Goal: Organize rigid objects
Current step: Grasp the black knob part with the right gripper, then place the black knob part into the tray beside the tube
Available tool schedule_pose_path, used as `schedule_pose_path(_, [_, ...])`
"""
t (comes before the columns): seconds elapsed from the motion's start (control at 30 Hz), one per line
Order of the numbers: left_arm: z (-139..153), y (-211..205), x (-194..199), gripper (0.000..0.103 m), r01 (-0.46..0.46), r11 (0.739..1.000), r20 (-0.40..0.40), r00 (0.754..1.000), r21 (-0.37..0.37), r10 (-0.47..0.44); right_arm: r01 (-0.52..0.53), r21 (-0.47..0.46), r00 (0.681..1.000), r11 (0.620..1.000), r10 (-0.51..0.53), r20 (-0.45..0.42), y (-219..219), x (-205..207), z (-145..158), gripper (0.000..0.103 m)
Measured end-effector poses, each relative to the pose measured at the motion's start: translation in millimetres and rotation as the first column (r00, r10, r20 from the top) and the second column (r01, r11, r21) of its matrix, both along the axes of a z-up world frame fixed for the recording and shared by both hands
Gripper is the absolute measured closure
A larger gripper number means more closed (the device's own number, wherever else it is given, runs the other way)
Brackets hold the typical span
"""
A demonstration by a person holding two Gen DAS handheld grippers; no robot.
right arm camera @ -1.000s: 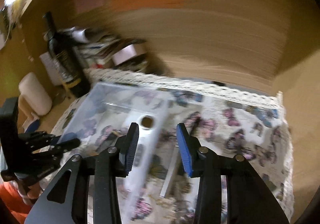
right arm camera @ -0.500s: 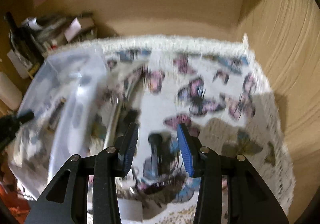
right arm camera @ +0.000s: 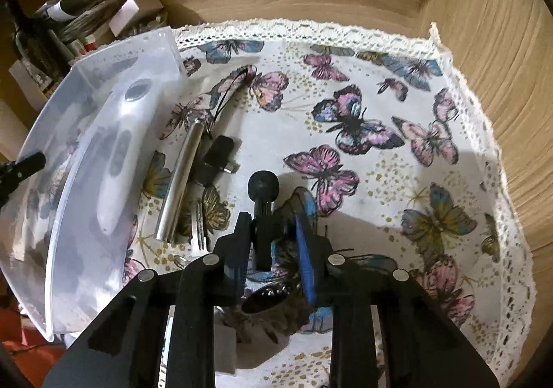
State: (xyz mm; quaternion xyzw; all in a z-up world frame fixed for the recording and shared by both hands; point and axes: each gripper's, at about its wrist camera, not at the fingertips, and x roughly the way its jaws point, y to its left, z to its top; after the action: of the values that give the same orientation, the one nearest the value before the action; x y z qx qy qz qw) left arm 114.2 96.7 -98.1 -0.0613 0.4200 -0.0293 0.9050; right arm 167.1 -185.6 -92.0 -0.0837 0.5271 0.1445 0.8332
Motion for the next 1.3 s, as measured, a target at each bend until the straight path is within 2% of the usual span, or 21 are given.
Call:
schedule_pose_path(0.3, [-0.3,1.2,-0.3,0.087,0.000,1.000,0.000,1.000,0.000,0.000,-0.027,0.039,0.995,0.999,0.023,0.095,12.9,1.1,31.8,0.080])
schedule_pose_path(0.77, [0.0,-0.2,0.0,0.087,-0.001,1.000,0.001,1.000,0.003,0.001,-0.163,0.101,0.961,0.982,0.135,0.241,64.1,-1.4,81.7,0.080])
schedule_pose_path(1.07, [0.1,-0.2,-0.9,0.087,-0.001,1.000,0.003,1.000,0.005,0.001,-0.283,0.120,0.938,0.952,0.248,0.241,108.5,-6.3,78.6,0.080])
schedule_pose_path(1.3, [0.3,-0.5,-2.2,0.087,-0.002,1.000,0.002,1.000,0.001,0.002,-0.331,0.111,0.935,0.937,0.309,0.176,133.3,-5.8,58.8,0.080])
